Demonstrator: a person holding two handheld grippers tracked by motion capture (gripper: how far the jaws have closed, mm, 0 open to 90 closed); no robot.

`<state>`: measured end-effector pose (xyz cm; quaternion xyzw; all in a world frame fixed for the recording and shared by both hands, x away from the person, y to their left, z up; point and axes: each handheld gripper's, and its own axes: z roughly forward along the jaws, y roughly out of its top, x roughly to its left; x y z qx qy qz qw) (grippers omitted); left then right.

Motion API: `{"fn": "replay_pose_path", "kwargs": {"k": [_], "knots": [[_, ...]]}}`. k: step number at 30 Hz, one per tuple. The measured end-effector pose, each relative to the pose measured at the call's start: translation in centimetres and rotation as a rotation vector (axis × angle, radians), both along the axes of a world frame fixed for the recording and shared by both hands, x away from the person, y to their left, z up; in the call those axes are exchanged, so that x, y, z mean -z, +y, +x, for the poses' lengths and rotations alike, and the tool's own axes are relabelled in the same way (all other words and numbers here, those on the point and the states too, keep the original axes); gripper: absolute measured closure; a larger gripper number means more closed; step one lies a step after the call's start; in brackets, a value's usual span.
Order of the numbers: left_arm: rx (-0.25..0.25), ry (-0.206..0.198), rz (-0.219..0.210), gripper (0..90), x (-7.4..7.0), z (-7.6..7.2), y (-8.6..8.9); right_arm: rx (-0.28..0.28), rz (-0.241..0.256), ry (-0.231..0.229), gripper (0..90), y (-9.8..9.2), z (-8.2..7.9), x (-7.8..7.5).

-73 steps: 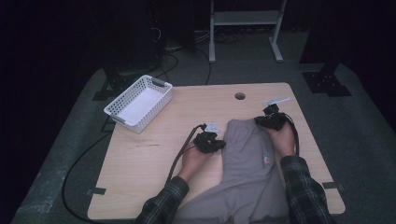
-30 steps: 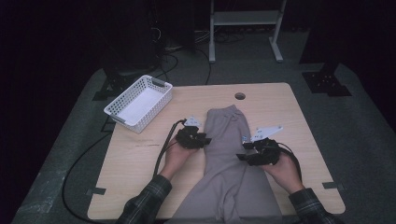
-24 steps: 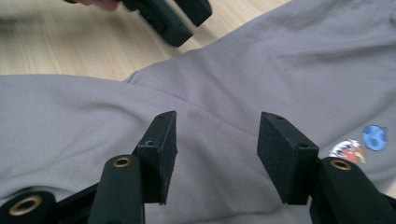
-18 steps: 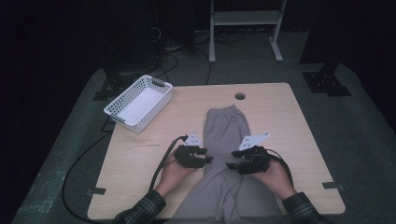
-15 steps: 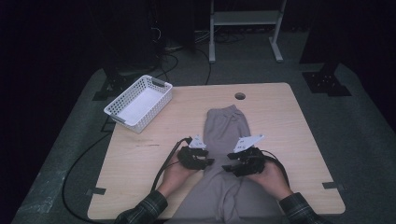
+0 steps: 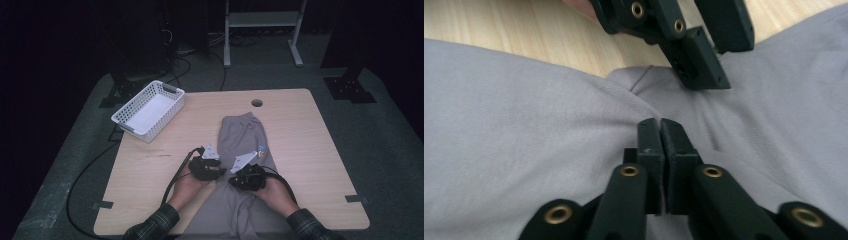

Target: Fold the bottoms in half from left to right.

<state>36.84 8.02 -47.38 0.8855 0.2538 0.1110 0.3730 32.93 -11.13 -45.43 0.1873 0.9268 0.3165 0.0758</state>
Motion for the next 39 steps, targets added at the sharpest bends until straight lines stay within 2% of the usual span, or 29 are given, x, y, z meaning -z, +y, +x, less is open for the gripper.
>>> {"fn": "replay_pose_path", "kwargs": {"k": [7, 13, 17, 22, 24, 26, 28, 30, 32, 33, 35, 37, 39], "knots": [[-0.001, -0.016, 0.017, 60.4, -0.1, -0.2, -0.2, 0.007, 0.061, -0.027, 88.1, -2.0, -1.1, -1.7], [0.0, -0.014, 0.022, 60.4, -0.1, -0.2, -0.2, 0.068, 0.097, -0.039, 88.4, -5.4, -2.7, -3.1], [0.002, -0.021, 0.03, 61.1, -0.2, -0.3, -0.3, 0.108, 0.102, -0.054, 88.5, -7.9, -4.0, -3.5], [0.003, -0.025, 0.036, 61.4, -0.2, -0.3, -0.4, 0.166, 0.076, -0.049, 89.0, -10.8, -5.3, -3.1], [0.004, -0.025, 0.036, 61.6, -0.2, -0.3, -0.4, 0.203, 0.04, -0.035, 89.0, -12.2, -5.4, -2.4], [0.0, -0.026, 0.034, 61.6, -0.2, -0.3, -0.4, 0.226, 0.011, 0.0, 89.1, -13.2, -5.3, -1.5], [0.001, -0.024, 0.036, 61.6, -0.2, -0.3, -0.4, 0.244, -0.017, 0.053, 88.9, -13.8, -5.2, -0.6], [0.0, -0.022, 0.035, 61.6, -0.2, -0.3, -0.4, 0.243, -0.026, 0.089, 88.3, -14.0, -5.0, 0.1], [-0.003, -0.019, 0.031, 61.5, -0.2, -0.3, -0.3, 0.241, -0.028, 0.095, 83.3, -14.0, -4.9, 0.3], [-0.004, -0.022, 0.032, 61.4, -0.2, -0.3, -0.3, 0.242, -0.021, 0.085, 78.5, -14.0, -4.9, 0.1], [-0.004, -0.01, 0.029, 59.6, -0.3, -0.2, -0.3, 0.254, 0.025, 0.059, 69.3, -14.0, -4.9, -0.7], [-0.005, 0.0, 0.014, 59.0, -0.4, -0.2, -0.2, 0.262, 0.075, 0.036, 68.3, -14.1, -4.9, -1.4], [0.001, 0.001, -0.008, 59.0, -0.9, -0.4, -0.2, 0.264, 0.096, 0.018, 66.4, -14.0, -4.7, -1.8]]}}
